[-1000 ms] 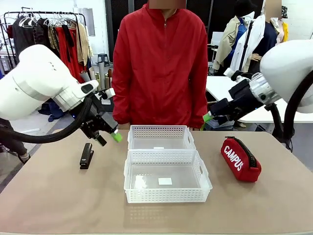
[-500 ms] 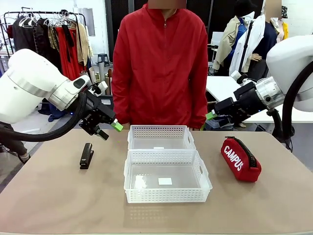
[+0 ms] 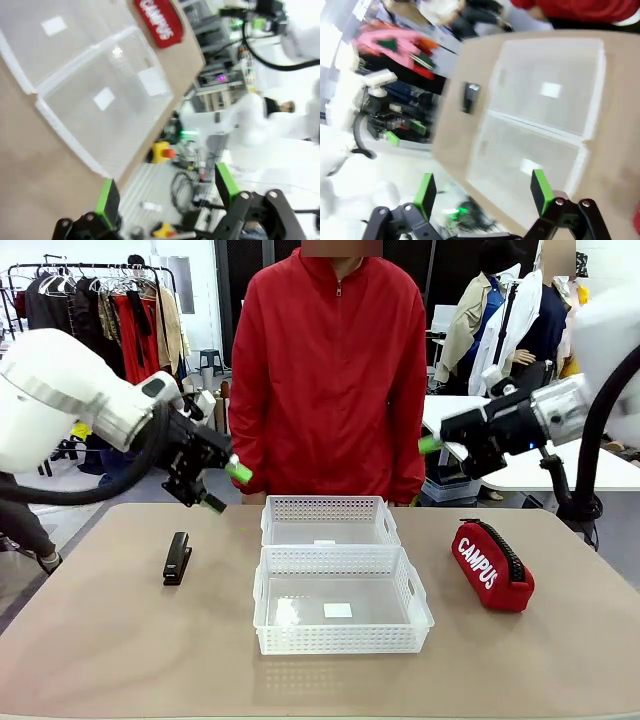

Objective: Distribute items into two baskets.
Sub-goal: Pick up the Pencil pouch that the person points to.

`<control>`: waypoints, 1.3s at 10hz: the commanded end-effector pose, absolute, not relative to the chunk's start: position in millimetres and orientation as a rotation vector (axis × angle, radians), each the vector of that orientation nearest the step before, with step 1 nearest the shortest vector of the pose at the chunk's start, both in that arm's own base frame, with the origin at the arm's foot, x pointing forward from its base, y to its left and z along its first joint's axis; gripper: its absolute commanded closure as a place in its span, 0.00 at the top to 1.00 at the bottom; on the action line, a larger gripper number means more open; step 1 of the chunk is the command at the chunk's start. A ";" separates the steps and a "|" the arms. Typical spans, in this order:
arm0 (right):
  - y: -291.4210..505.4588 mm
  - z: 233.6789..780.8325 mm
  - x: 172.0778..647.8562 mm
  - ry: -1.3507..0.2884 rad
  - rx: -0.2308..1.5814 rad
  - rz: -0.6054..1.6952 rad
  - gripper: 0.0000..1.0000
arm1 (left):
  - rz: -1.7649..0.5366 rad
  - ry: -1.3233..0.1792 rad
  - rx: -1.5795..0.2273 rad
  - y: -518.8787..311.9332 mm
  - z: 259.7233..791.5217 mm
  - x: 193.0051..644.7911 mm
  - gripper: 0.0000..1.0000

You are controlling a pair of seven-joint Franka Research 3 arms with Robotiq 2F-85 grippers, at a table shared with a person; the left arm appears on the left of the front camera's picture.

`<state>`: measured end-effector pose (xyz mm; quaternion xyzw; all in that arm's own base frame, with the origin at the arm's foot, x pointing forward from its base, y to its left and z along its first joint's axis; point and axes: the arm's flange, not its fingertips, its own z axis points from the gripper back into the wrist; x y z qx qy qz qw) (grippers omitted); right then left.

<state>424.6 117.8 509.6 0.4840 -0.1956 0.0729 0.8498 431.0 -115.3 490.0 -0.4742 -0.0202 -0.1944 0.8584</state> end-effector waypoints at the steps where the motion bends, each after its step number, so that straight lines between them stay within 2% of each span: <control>1: 108.3 524.1 441.5 -0.357 1.233 -0.018 1.00 | -0.332 0.022 -1.158 -102.2 515.5 447.1 1.00; 2: 107.9 531.9 443.3 -0.334 1.295 -0.047 1.00 | -0.317 0.055 -1.241 -97.2 523.9 452.5 1.00; 4: 100.6 551.1 448.1 -0.352 1.348 -0.061 1.00 | -0.152 0.028 -1.385 -85.8 545.1 465.5 1.00; 6: 88.3 560.7 457.0 -0.347 1.379 -0.056 1.00 | -0.112 -0.013 -1.463 -72.0 555.9 473.4 1.00; 10: 69.7 559.2 477.1 -0.276 1.462 -0.076 1.00 | -0.095 -0.071 -1.458 -67.6 557.1 475.4 1.00; 11: 76.5 555.1 469.2 -0.380 1.354 -0.017 1.00 | -0.105 -0.033 -1.476 -63.4 556.6 476.7 1.00; 12: 69.7 554.6 467.4 -0.300 1.421 -0.051 1.00 | -0.105 -0.033 -1.476 -63.4 556.6 476.7 1.00; 13: 69.7 554.6 467.4 -0.300 1.421 -0.051 1.00 | -0.105 -0.033 -1.476 -63.4 556.6 476.7 1.00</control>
